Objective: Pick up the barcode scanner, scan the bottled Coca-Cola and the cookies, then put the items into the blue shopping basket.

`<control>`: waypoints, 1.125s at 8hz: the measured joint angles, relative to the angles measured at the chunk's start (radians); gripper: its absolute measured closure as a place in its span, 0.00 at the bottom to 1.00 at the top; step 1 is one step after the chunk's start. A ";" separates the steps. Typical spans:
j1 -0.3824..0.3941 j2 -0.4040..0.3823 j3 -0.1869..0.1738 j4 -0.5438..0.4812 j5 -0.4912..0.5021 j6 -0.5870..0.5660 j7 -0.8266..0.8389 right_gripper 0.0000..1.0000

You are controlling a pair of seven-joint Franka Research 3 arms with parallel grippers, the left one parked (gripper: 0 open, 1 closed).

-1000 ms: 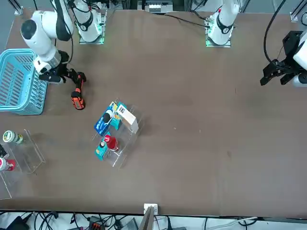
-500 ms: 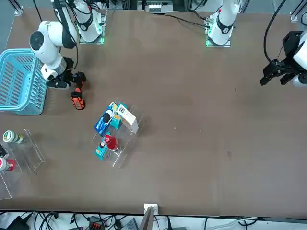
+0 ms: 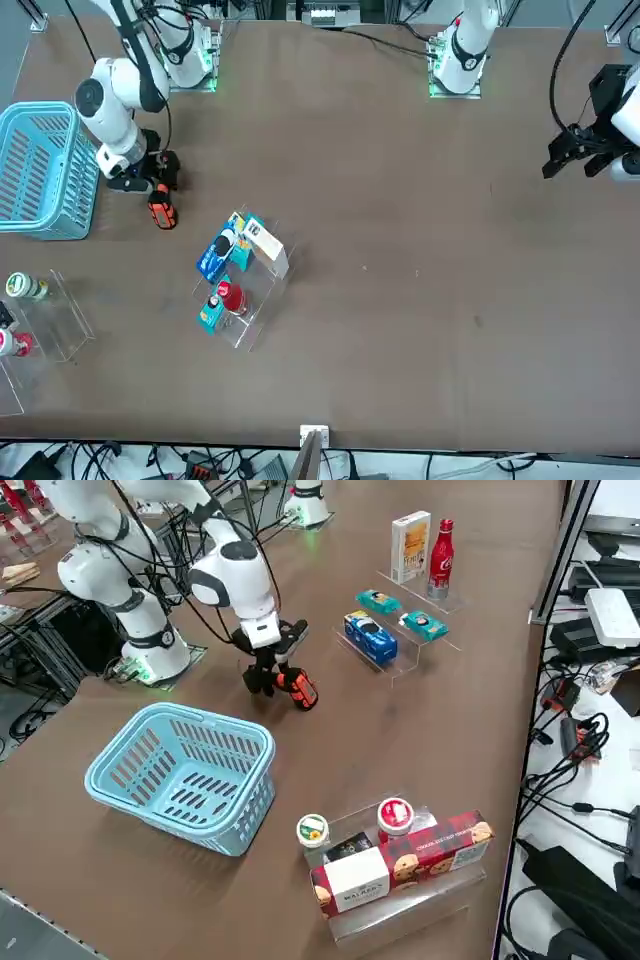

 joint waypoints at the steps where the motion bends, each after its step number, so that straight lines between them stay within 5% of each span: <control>1: 0.002 0.001 0.001 0.000 0.000 0.000 -0.002 0.44; 2: 0.003 -0.001 0.002 0.002 0.000 0.000 -0.003 0.57; 5: 0.003 -0.009 0.003 0.017 0.000 -0.016 -0.008 0.57; 8: 0.006 -0.144 0.005 0.143 0.012 -0.271 -0.061 0.57; 9: 0.015 -0.197 0.005 0.203 0.088 -0.368 -0.074 0.57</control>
